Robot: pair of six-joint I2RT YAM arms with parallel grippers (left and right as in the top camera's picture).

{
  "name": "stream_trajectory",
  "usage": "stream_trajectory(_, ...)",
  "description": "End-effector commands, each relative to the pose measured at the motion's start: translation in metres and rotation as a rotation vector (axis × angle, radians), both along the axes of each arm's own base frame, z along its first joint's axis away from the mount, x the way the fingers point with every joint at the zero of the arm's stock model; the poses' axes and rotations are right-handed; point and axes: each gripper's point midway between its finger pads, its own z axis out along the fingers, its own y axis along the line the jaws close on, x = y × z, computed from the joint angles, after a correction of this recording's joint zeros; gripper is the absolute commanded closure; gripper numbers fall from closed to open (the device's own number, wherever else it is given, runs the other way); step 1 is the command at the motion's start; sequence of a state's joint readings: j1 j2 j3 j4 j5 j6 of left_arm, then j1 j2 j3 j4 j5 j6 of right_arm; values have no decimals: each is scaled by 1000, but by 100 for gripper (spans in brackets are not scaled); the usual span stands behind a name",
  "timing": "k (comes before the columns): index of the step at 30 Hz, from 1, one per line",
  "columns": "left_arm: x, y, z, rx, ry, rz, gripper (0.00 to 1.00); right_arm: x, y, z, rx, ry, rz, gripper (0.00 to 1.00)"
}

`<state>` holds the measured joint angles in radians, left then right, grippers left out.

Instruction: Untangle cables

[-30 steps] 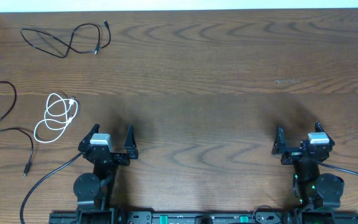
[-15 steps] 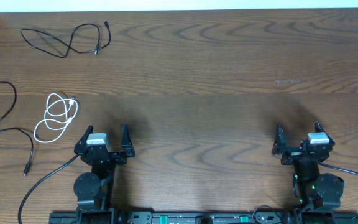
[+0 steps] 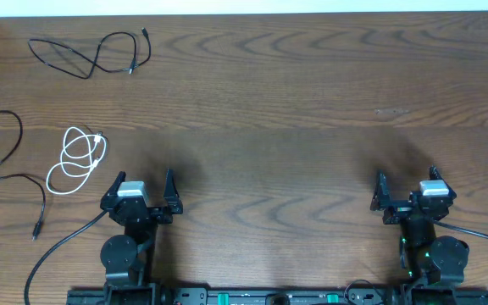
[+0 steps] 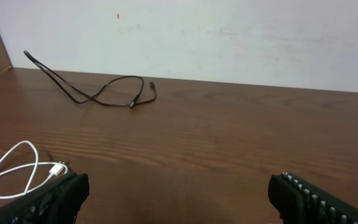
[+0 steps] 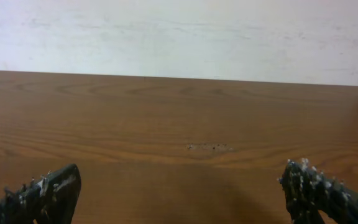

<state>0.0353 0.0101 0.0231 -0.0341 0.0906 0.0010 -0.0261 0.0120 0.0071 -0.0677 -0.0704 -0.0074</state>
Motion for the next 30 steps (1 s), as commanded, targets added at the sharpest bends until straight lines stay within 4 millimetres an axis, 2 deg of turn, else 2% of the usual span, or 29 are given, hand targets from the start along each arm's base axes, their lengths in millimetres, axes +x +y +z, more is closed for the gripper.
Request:
stream_trajectory(1,-1,-2,-16,16,46,-10,2,0,-3,0,13,0,-14,1)
stream_trajectory(30,-1,-3,-16,14,44,-20,2,0,-3,0,13,0,-14,1)
